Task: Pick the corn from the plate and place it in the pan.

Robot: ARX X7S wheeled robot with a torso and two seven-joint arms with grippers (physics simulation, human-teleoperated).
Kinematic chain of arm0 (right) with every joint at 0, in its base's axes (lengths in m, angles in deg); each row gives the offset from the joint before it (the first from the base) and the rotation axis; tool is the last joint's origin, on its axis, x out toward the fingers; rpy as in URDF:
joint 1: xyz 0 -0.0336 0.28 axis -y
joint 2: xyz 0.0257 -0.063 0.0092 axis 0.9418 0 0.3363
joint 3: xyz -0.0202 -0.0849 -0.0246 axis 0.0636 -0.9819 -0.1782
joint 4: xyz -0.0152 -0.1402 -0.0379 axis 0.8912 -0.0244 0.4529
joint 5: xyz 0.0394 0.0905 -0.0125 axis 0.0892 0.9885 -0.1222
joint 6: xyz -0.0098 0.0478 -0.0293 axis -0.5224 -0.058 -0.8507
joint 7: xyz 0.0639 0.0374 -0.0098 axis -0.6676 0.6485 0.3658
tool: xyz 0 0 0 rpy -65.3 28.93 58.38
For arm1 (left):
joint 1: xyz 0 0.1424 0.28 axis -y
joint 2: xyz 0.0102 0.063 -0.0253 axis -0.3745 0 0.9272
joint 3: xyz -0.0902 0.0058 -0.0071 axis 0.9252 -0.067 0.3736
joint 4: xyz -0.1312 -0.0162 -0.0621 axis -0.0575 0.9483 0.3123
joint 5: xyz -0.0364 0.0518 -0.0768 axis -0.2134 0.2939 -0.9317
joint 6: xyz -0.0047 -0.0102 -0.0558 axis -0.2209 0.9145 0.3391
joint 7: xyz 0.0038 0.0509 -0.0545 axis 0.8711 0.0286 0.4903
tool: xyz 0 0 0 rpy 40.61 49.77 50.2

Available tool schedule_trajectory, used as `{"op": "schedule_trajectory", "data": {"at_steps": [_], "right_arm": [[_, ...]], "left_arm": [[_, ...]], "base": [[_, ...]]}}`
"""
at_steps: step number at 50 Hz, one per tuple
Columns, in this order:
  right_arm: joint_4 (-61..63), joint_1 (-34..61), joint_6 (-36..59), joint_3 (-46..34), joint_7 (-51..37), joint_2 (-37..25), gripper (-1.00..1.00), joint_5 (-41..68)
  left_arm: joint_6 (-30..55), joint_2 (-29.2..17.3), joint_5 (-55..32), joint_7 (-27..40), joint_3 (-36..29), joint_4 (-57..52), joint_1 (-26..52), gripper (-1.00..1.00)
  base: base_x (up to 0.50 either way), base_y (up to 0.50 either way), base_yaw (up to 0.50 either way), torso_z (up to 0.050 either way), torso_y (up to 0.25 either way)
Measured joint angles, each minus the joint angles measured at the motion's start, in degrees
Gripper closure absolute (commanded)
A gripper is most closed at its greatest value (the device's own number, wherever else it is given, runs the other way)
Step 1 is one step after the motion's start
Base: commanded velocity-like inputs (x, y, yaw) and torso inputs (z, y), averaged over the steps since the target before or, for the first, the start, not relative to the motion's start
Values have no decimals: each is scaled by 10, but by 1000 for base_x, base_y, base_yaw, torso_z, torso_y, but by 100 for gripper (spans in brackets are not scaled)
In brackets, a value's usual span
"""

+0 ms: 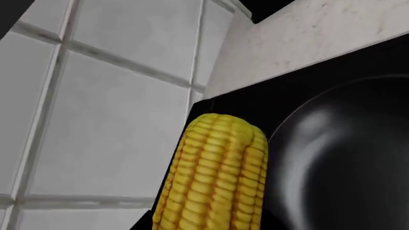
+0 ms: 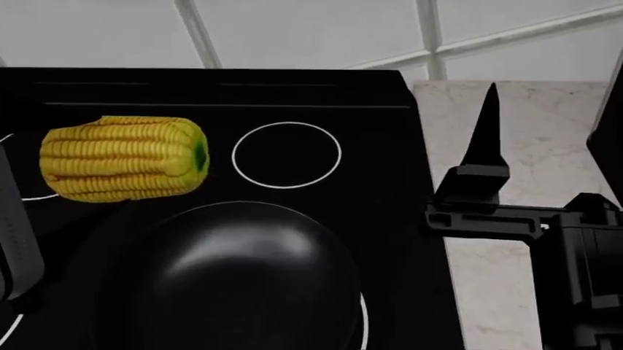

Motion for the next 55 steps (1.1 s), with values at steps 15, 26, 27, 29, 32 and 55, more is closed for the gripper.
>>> {"op": "schedule_trajectory", "data": {"at_steps": [15,26,27,29,32,55], "right_arm": [[6,-18,-13,0,-1,1,-100,-9],[15,-40,-21,2,-10,6,-100,-14],[16,-42,-21,3,-11,6,-100,-14],[18,-45,-20,3,-14,6,-100,-13],[21,-49,-20,5,-17,7,-100,-12],[26,-73,-28,11,-23,9,-100,-8]], "left_arm": [[-19,32,32,-53,-69,23,-2,100],[-40,60,55,-90,-121,46,-9,100],[-42,63,57,-92,-124,49,-10,100],[-46,68,61,-97,-131,56,-11,100],[-52,75,65,-103,-140,64,-12,100],[-70,96,69,-107,-154,84,-12,-100]], "base": [[0,0,0,0,1],[0,0,0,0,1],[0,0,0,0,0],[0,0,0,0,0],[0,0,0,0,0],[0,0,0,0,0]]}}
